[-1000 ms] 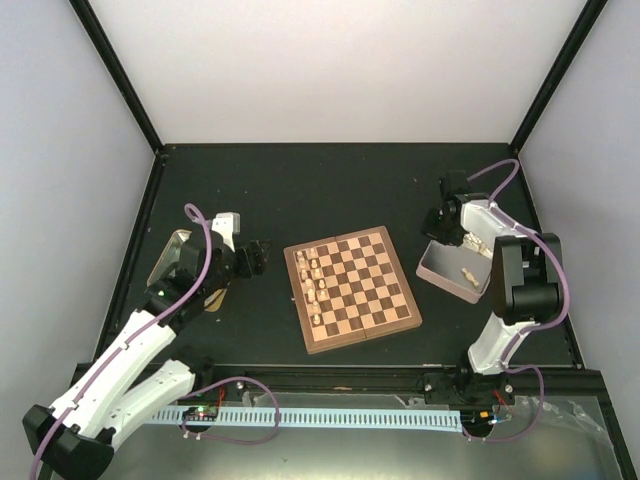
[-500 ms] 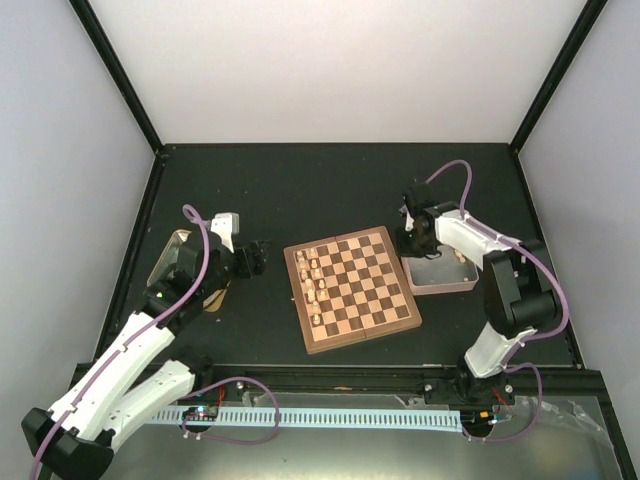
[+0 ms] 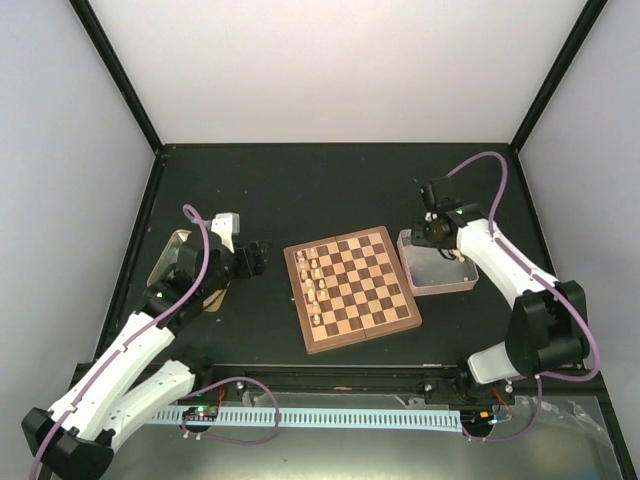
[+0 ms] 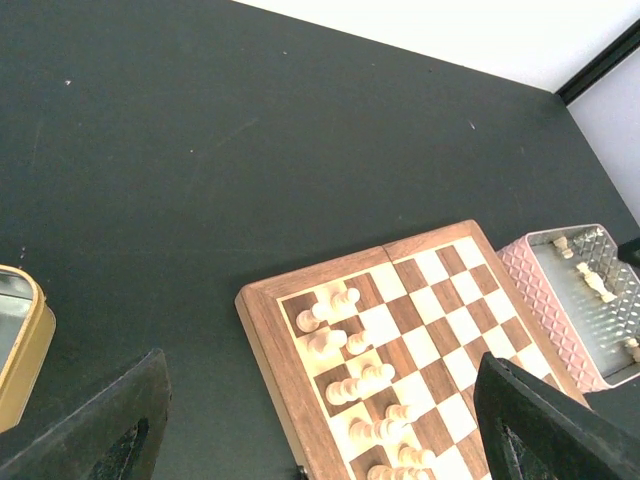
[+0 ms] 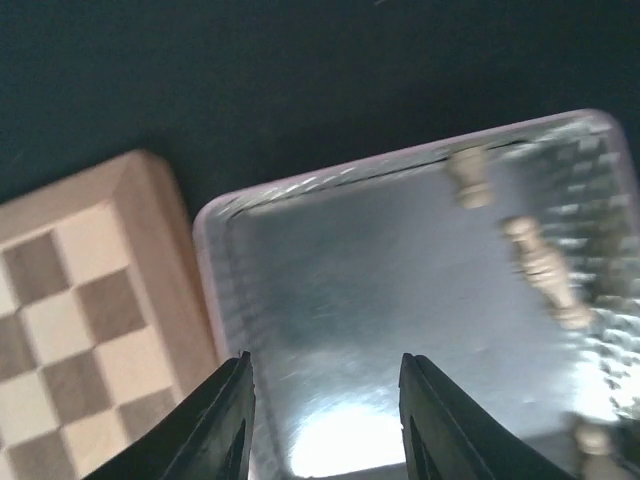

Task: Set up the chess pieces on the board
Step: Adjust the storage box at the center of the board, then pick up the chess piece from the storage box.

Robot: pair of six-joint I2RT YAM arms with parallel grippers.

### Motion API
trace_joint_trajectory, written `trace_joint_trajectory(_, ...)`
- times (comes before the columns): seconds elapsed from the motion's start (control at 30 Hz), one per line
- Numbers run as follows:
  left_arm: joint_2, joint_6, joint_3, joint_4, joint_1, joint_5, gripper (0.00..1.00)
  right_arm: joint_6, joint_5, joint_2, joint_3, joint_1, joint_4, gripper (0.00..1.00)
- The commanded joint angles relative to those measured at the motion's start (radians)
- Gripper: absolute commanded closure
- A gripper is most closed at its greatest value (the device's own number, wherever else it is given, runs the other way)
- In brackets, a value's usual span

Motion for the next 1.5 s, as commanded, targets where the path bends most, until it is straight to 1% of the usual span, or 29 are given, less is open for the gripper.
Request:
trace_joint_trajectory(0.0, -0.004, -0.005, 0.028, 0.011, 0.006, 0.014, 0.15, 0.089, 0.196, -0.025, -0.039, -0.072, 0.010, 0.60)
trace_joint_trajectory(0.13, 0.000, -0.002, 0.033, 0.011, 0.006, 0.020, 0.15, 0.076, 0.214, 0.015, -0.070, -0.126, 0.023, 0.61)
trace_joint_trajectory(0.33, -0.001, -0.001, 0.039, 0.008, 0.006, 0.024, 0.15, 0.086, 0.250, 0.130, -0.041, -0.162, 0.010, 0.60)
trace_joint_trajectory(0.6, 0.006, -0.001, 0.042, 0.008, 0.006, 0.028, 0.15, 0.069, 0.254, 0.185, -0.043, -0.199, 0.044, 0.60)
trace_joint_trajectory(0.8, 0.017, -0.004, 0.047, 0.014, 0.007, 0.036, 0.15, 0.041, 0.172, 0.229, -0.037, -0.239, 0.081, 0.60)
trace_joint_trajectory(1.13, 0.023, -0.005, 0.049, 0.015, 0.007, 0.040, 0.15, 0.026, 0.113, 0.266, -0.018, -0.270, 0.115, 0.61)
trace_joint_trajectory(1.33, 0.025, -0.005, 0.049, 0.013, 0.007, 0.039, 0.15, 0.014, 0.050, 0.282, -0.018, -0.275, 0.125, 0.68)
trace_joint_trajectory(1.47, 0.024, -0.005, 0.049, 0.011, 0.007, 0.039, 0.15, 0.009, 0.025, 0.271, -0.012, -0.275, 0.129, 0.68)
